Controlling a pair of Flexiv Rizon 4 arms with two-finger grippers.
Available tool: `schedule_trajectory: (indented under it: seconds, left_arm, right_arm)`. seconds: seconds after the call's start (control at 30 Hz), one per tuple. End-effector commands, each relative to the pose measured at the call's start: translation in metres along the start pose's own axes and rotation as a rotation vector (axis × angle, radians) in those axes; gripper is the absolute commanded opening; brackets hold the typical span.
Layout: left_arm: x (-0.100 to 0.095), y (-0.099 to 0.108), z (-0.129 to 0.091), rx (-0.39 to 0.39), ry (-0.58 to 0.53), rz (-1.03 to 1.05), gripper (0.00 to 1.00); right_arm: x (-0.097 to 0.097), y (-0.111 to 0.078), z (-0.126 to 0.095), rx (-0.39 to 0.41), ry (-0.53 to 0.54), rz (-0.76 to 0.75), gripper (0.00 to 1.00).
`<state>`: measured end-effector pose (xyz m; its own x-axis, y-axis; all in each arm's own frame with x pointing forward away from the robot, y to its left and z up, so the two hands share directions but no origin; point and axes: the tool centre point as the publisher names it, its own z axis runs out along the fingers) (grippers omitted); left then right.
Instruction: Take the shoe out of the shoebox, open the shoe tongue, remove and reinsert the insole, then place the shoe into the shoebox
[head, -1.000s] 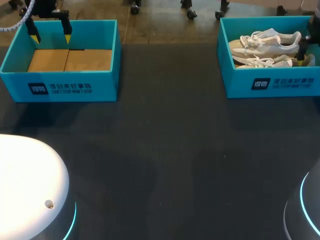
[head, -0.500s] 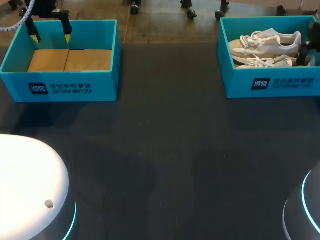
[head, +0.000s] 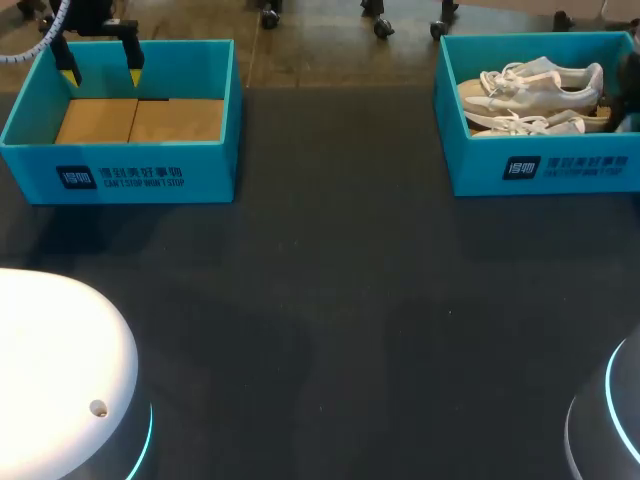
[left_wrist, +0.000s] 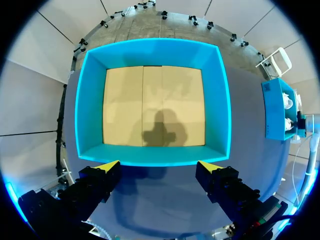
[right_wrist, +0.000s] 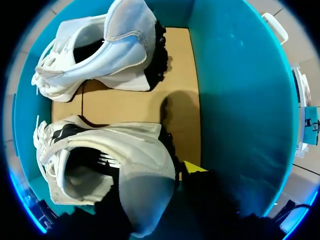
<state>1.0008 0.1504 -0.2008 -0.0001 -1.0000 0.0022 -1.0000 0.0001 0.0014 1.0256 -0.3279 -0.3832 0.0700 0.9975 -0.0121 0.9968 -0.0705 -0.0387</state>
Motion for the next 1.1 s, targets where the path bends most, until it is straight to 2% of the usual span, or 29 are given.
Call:
schedule_trajectory:
  seconds: [0.03,0.37,0.63,0.9,0.93,1.1]
  left_arm:
    - [0.000,0.000,0.000,0.000,-0.001,0.000,1.00]
    - [0.000,0.000,0.000,0.000,-0.001,0.000,1.00]
    - [0.000,0.000,0.000,0.000,-0.001,0.000,1.00]
    - [0.000,0.000,0.000,0.000,-0.001,0.000,1.00]
    - [0.000,0.000,0.000,0.000,-0.001,0.000,1.00]
    - [0.000,0.000,0.000,0.000,-0.001,0.000,1.00]
  right_arm:
    - [0.002,-0.002,-0.002,-0.014,-0.013,0.013,0.00]
    - [-0.008,0.007,-0.029,-0.046,-0.059,0.135,0.00]
    - [-0.011,0.013,-0.053,-0.062,-0.070,0.174,0.00]
    - [-0.007,0.014,-0.092,-0.077,-0.084,0.181,0.00]
    - [-0.008,0.013,-0.103,-0.080,-0.086,0.183,0.00]
    - [-0.012,0.010,-0.129,-0.088,-0.096,0.200,0.00]
